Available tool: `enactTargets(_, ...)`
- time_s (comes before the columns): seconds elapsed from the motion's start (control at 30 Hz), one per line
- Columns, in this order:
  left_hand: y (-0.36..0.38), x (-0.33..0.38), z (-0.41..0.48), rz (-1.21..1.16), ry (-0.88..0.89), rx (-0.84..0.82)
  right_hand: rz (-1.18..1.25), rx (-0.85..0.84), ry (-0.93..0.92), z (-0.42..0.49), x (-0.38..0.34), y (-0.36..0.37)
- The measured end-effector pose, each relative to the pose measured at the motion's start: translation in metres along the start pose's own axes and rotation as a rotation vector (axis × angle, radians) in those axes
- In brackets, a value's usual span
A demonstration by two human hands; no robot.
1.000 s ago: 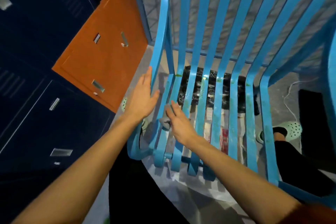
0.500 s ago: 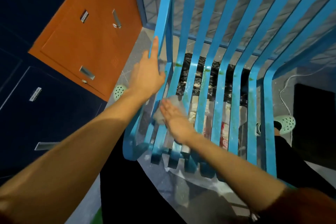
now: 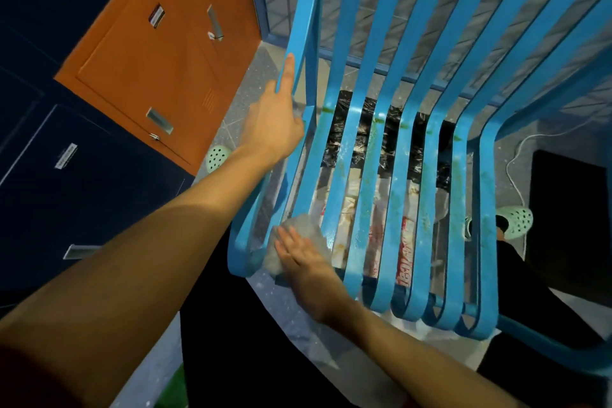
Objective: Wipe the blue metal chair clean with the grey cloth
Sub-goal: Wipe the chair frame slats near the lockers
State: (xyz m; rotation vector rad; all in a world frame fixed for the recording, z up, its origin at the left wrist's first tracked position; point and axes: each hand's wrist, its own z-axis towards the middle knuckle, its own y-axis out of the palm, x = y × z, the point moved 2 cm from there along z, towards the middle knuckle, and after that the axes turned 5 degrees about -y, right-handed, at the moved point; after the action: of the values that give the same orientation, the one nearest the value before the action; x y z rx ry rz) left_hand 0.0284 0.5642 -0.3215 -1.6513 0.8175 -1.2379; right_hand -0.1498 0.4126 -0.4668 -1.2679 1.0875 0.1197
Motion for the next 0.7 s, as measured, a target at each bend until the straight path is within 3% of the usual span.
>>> enactTargets(0.17,-0.005,0.003,-0.007,-0.05,0.003,-0.024,-0.192,-0.111,-0.075,0.008,0.011,-0.007)
enactTargets(0.37,-0.001,-0.01,-0.035,-0.096,-0.024,-0.026,-0.053,0.063,0.163,0.018,-0.004,0.009)
enactTargets(0.57,0.003,-0.014,-0.042,-0.044,-0.019,0.012,-0.216,-0.043,-0.102,-0.005,0.004,0.022)
enactTargets(0.7,0.003,-0.014,-0.041,-0.043,-0.037,-0.004,-0.233,-0.013,0.006,0.021,0.02,0.006)
